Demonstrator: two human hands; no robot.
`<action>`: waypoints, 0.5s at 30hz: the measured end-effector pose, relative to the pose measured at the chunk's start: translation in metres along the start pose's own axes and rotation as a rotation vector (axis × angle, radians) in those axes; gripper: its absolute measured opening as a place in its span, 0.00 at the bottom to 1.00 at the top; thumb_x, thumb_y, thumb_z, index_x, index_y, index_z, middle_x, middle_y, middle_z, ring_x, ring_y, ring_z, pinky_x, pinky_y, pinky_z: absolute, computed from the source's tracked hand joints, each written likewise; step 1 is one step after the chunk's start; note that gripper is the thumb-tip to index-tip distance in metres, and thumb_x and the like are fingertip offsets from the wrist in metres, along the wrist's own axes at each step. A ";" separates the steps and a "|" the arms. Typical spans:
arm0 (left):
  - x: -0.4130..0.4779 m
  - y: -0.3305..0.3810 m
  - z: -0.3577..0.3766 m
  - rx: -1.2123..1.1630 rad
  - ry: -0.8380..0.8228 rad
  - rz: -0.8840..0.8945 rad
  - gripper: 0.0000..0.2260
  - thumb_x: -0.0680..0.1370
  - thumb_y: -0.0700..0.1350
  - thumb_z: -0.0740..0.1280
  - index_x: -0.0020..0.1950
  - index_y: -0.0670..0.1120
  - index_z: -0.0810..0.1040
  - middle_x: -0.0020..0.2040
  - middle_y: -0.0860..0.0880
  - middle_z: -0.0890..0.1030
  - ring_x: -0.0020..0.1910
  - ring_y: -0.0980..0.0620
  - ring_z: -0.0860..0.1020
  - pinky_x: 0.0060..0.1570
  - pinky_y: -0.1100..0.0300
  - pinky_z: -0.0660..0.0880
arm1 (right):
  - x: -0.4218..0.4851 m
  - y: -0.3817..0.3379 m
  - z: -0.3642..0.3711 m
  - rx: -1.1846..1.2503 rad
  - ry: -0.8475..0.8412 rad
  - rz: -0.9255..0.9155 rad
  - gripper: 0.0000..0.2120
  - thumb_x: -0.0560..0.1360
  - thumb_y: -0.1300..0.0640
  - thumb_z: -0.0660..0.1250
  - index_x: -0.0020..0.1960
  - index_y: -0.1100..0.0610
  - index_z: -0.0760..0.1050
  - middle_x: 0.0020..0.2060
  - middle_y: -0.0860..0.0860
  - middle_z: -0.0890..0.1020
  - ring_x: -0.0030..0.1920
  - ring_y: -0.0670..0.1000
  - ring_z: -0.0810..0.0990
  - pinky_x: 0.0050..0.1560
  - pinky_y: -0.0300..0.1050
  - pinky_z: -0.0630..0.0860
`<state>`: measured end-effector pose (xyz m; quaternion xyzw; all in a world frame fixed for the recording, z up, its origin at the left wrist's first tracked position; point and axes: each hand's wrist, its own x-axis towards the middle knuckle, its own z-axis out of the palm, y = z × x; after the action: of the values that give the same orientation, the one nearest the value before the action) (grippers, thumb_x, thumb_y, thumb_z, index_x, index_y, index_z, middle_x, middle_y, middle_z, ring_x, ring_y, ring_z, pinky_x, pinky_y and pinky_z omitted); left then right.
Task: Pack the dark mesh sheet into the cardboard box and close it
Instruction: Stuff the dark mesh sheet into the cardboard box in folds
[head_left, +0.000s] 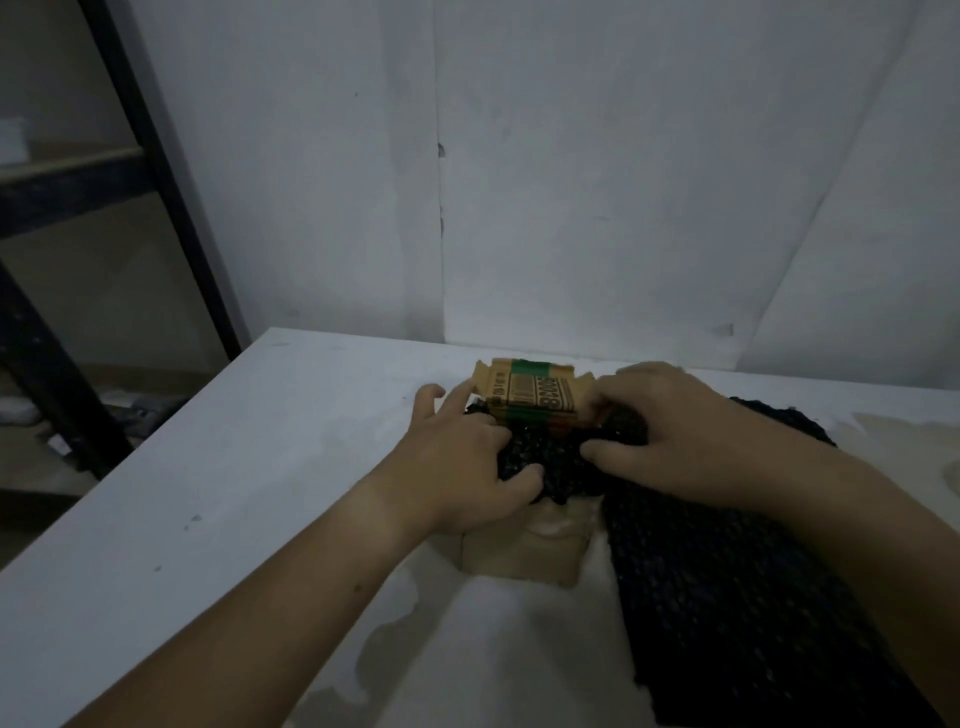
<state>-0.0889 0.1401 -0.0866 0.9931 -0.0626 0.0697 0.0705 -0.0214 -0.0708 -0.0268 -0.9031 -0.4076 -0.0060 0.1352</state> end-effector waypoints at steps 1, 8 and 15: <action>-0.002 -0.002 0.002 -0.027 0.020 0.007 0.26 0.75 0.66 0.50 0.53 0.53 0.81 0.56 0.55 0.80 0.73 0.52 0.59 0.69 0.50 0.46 | -0.009 -0.001 -0.002 -0.018 -0.002 -0.004 0.17 0.67 0.34 0.65 0.50 0.42 0.77 0.46 0.43 0.76 0.53 0.45 0.73 0.52 0.43 0.73; -0.006 -0.002 0.008 -0.088 0.090 0.020 0.29 0.75 0.67 0.50 0.66 0.56 0.77 0.63 0.56 0.77 0.74 0.53 0.59 0.70 0.49 0.49 | -0.021 -0.012 0.027 -0.170 -0.135 -0.090 0.18 0.67 0.36 0.62 0.52 0.42 0.78 0.51 0.37 0.77 0.69 0.51 0.63 0.73 0.51 0.57; -0.023 0.004 0.000 -0.188 0.243 0.028 0.19 0.79 0.61 0.57 0.66 0.55 0.71 0.64 0.58 0.73 0.69 0.58 0.65 0.70 0.52 0.55 | -0.020 -0.019 0.028 -0.182 -0.214 -0.063 0.07 0.70 0.40 0.64 0.40 0.43 0.73 0.58 0.44 0.78 0.77 0.49 0.47 0.76 0.56 0.37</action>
<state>-0.1118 0.1391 -0.0897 0.9654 -0.0738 0.1840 0.1693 -0.0517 -0.0661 -0.0517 -0.8938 -0.4456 0.0492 0.0080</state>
